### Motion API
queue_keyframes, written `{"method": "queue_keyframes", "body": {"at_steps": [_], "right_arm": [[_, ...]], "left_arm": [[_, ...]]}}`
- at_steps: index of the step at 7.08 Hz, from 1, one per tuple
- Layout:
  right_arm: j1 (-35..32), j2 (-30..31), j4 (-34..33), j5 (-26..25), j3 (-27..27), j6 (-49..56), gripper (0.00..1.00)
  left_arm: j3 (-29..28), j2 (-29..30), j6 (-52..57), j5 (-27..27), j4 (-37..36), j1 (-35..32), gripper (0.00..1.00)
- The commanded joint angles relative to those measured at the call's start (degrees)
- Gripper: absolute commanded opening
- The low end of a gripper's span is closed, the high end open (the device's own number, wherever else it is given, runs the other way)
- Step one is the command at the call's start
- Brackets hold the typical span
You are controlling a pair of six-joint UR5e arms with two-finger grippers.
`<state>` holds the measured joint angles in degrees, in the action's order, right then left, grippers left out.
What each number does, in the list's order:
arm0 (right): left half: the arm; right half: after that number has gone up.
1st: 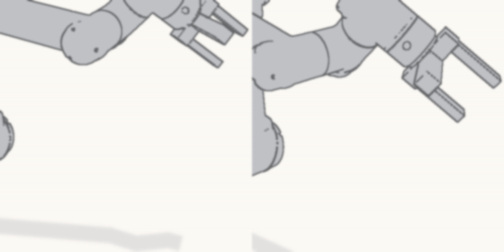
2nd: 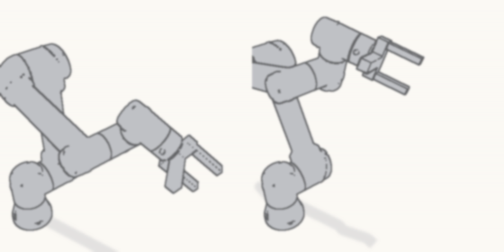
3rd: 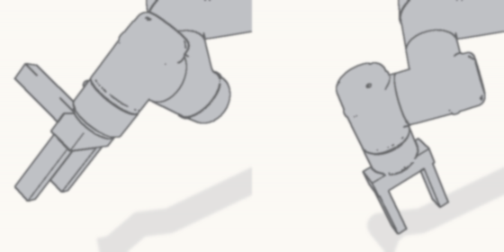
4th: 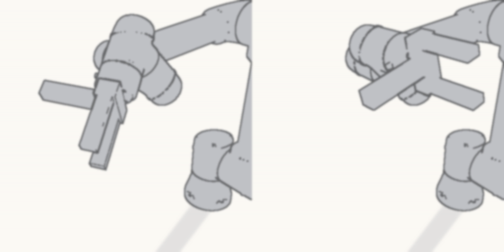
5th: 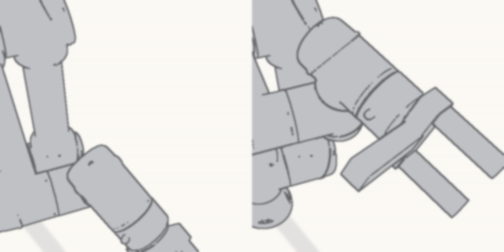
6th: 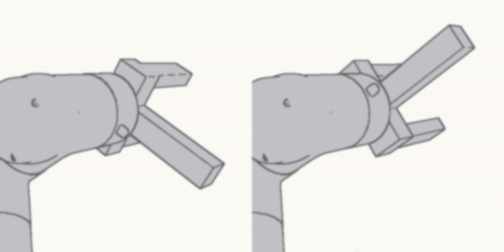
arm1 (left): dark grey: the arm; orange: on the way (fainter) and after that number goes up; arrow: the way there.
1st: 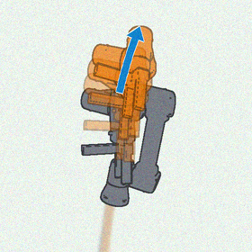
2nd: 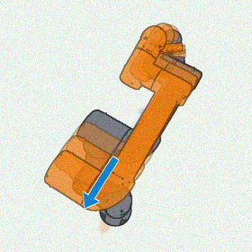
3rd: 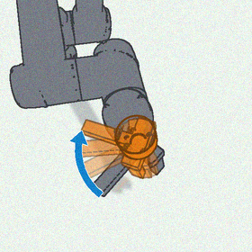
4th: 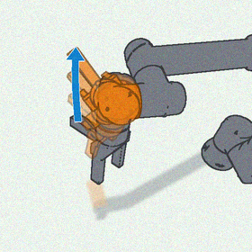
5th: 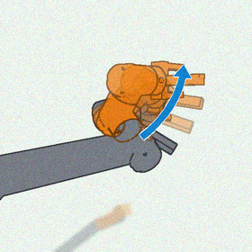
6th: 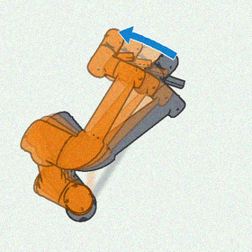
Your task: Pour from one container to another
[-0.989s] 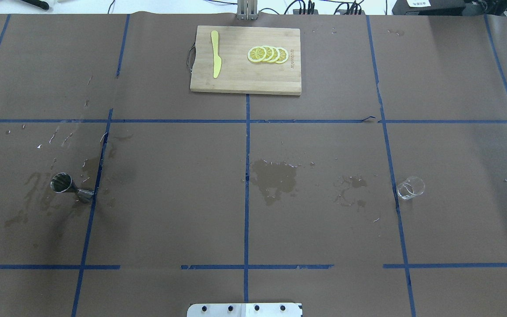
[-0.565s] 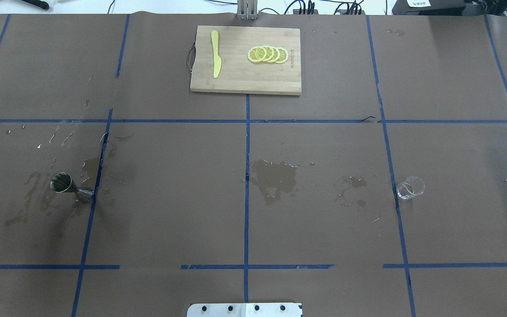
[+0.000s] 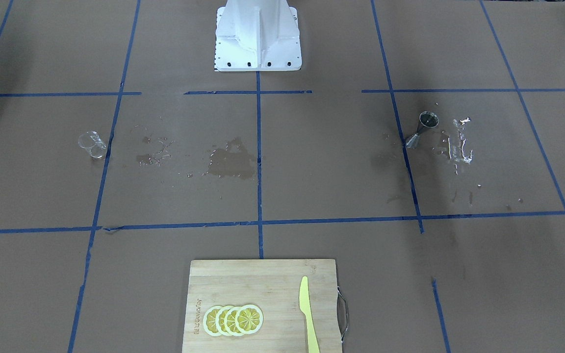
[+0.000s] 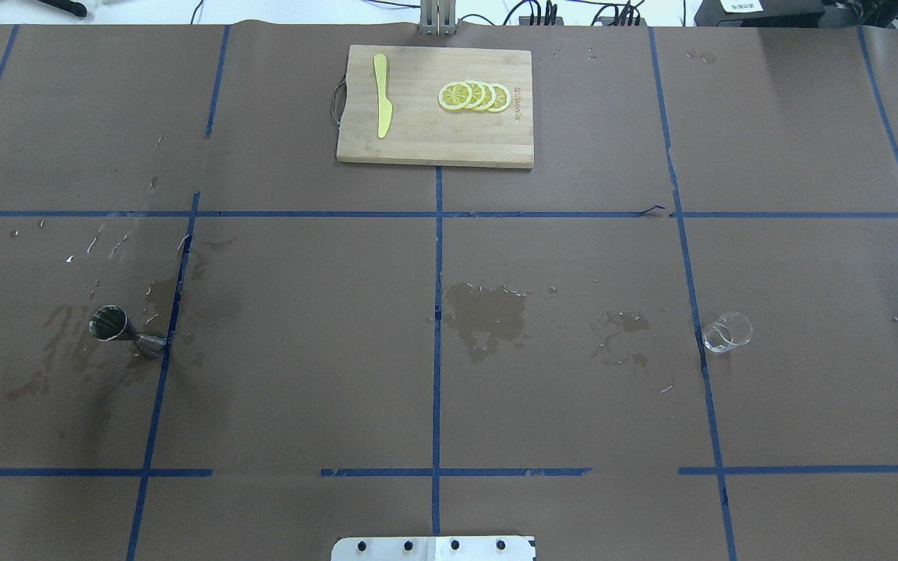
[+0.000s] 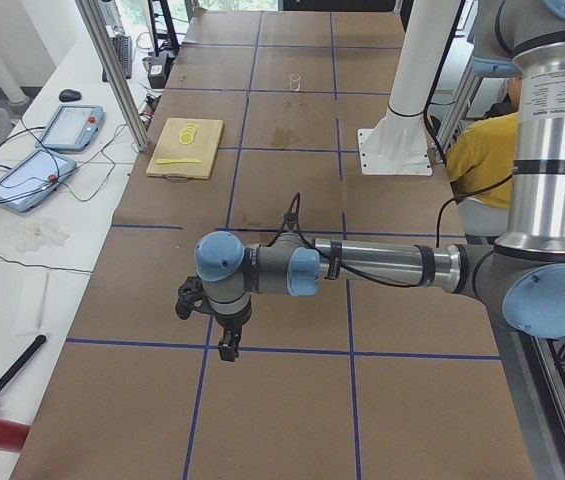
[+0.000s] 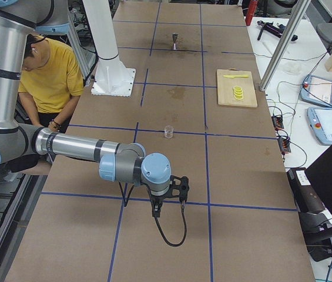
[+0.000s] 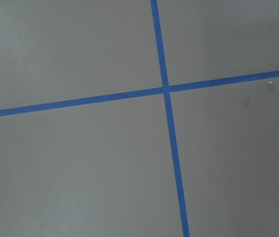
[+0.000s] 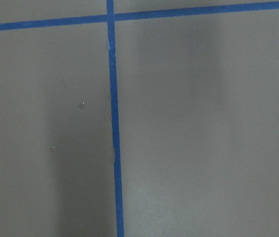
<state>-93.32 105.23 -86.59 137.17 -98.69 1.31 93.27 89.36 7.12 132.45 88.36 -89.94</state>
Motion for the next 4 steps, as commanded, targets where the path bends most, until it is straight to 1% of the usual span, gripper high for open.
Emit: {"method": "queue_keyframes", "body": {"at_steps": [1, 2, 3, 4], "right_arm": [[0.1, 0.2, 0.5, -0.7, -0.1, 0.4, 1.0], [0.1, 0.0, 0.4, -0.9, -0.2, 0.0, 1.0], [2.4, -0.3, 0.2, -2.9, -0.8, -0.4, 1.0], [4.2, -1.4, -0.4, -7.4, -1.9, -0.6, 1.0]], "left_arm": [[0.1, -0.1, 0.0, 0.3, 0.5, 0.2, 1.0], [0.4, -0.1, 0.0, 0.3, 0.3, 0.2, 1.0], [0.4, -0.3, 0.0, 0.5, 0.4, 0.1, 1.0], [0.5, -0.4, 0.0, 0.6, 0.4, 0.1, 1.0]]}}
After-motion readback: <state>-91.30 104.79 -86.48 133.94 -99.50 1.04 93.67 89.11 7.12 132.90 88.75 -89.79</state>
